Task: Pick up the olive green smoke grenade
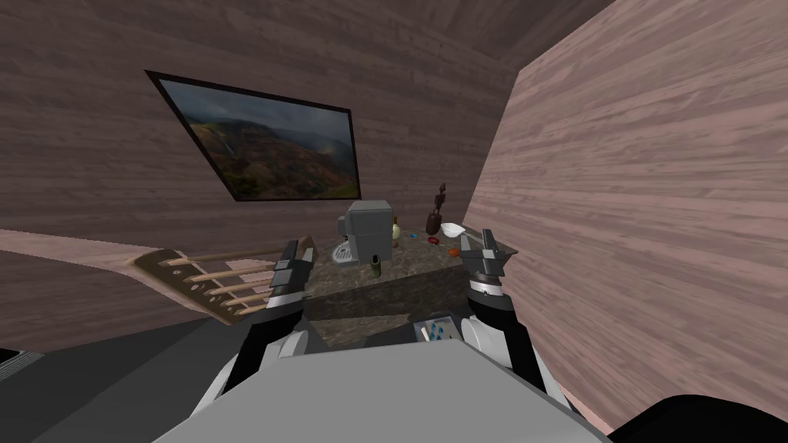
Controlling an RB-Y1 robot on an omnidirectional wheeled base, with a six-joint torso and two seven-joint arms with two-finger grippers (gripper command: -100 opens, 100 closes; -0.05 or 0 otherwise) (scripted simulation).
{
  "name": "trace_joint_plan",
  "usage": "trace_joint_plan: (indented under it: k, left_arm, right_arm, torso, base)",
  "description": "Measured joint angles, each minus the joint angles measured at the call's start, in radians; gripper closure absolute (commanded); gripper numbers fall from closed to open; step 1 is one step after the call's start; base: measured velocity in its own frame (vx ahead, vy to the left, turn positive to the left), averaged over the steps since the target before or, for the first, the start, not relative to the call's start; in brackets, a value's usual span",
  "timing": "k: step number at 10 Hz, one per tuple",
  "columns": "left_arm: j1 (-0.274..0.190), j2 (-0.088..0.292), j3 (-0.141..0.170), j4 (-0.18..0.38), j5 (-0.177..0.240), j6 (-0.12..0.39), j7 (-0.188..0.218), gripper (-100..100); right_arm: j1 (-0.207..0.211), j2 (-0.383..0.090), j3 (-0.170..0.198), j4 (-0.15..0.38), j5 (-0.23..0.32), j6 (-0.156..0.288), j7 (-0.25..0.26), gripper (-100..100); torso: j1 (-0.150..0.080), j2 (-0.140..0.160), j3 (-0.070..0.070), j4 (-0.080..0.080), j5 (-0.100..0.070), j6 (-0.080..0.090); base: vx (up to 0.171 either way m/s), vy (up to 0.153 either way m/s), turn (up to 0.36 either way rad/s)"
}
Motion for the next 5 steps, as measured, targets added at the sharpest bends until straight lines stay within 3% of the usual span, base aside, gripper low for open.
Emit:
trace_joint_plan:
  k: [5]
  left_arm:
    - [-0.014, 0.093, -0.019, 0.067, -0.074, 0.003, -0.056, -100]
  right_arm:
    - [0.0, 0.0, 0.0, 0.0, 0.0, 0.0, 0.0, 0]
  torso:
    - [-0.003, 0.007, 0.004, 0.002, -0.001, 0.0]
  base:
    - [-0.099, -0.045, 0.046]
